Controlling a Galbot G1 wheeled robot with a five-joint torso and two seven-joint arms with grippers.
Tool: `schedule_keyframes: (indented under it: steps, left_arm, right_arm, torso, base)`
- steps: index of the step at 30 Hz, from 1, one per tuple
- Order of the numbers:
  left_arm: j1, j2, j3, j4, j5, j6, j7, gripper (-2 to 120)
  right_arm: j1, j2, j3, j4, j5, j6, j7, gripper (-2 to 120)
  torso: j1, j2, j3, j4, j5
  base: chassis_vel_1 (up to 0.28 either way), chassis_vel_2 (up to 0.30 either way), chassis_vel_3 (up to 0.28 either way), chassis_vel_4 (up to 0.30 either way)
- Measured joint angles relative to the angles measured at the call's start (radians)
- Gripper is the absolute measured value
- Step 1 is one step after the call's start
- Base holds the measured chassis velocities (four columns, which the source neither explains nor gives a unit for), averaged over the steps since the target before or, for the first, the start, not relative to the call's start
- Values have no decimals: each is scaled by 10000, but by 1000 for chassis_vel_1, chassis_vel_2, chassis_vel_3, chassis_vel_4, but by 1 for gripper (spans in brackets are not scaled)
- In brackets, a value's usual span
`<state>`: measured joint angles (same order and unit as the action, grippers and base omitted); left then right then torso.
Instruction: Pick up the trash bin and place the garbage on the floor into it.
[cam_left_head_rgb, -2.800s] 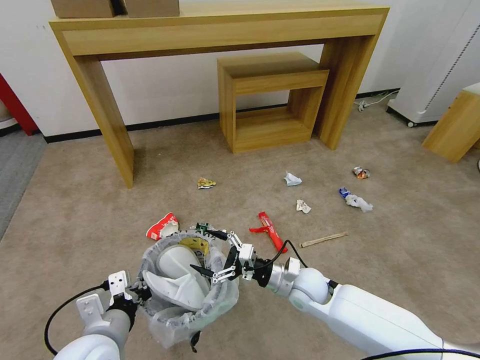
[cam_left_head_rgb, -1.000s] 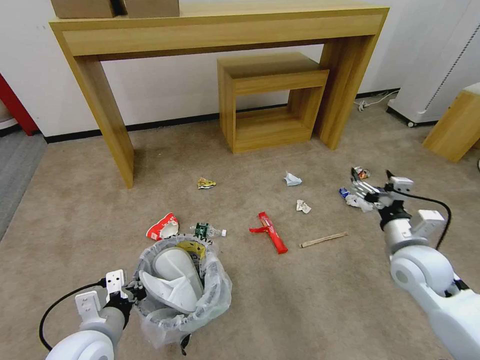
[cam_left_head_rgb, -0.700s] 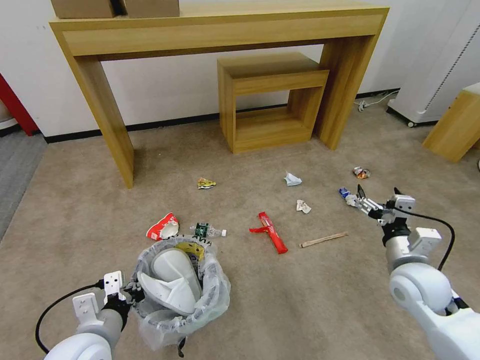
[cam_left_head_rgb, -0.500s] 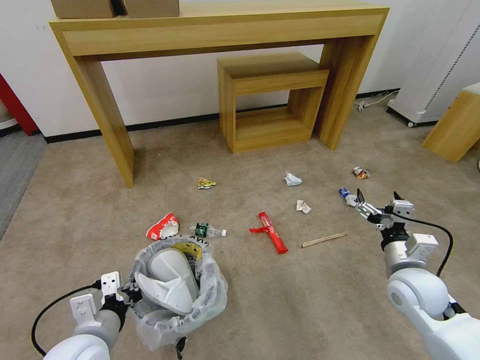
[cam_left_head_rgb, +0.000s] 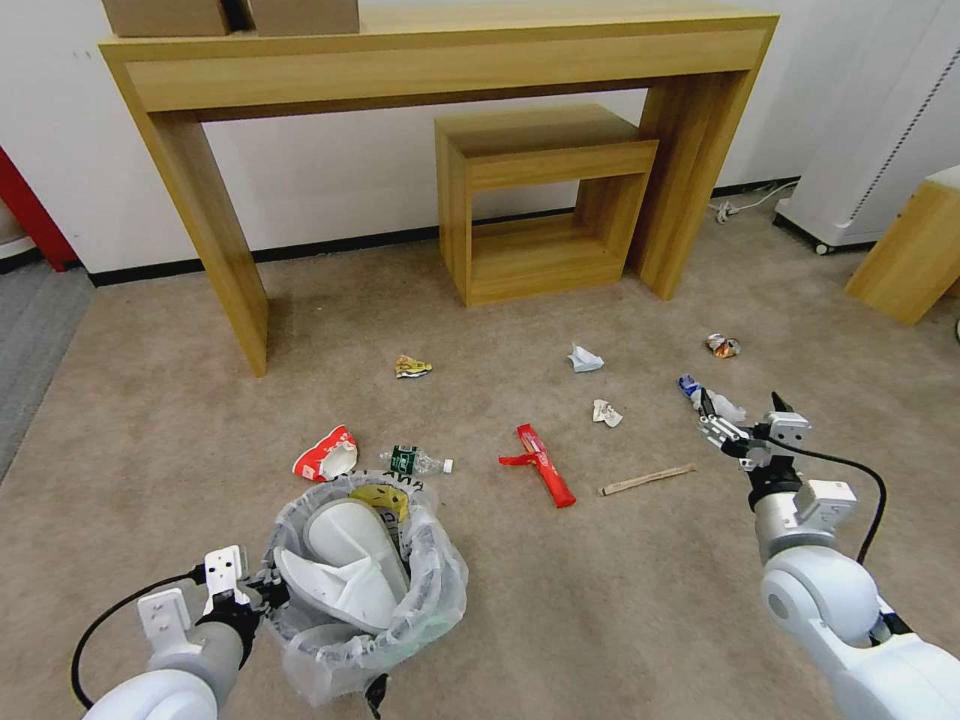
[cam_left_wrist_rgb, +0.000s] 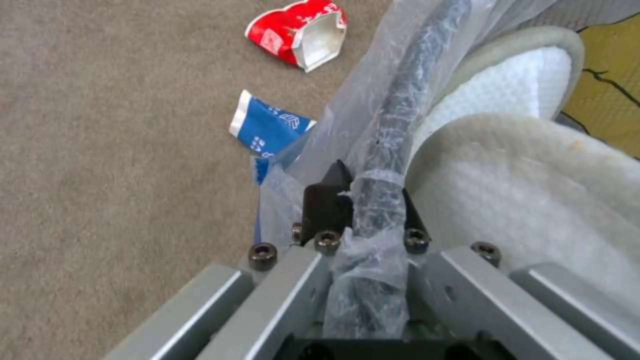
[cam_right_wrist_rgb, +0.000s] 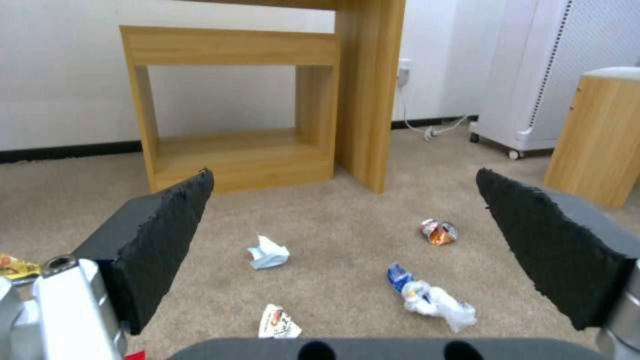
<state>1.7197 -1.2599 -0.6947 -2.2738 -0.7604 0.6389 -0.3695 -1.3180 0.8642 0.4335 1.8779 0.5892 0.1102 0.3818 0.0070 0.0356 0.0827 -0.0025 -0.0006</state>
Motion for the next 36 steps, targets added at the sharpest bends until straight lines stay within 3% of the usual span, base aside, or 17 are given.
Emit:
schedule_keyframes:
  steps: [36]
  left_arm:
    - [239, -355, -79, -77, 341, 9, 79, 1]
  right_arm:
    - [154, -2, -110, -288, -37, 431, -355, 100]
  torso:
    - [0, 0, 0, 1, 0]
  base:
    - [0, 0, 0, 0]
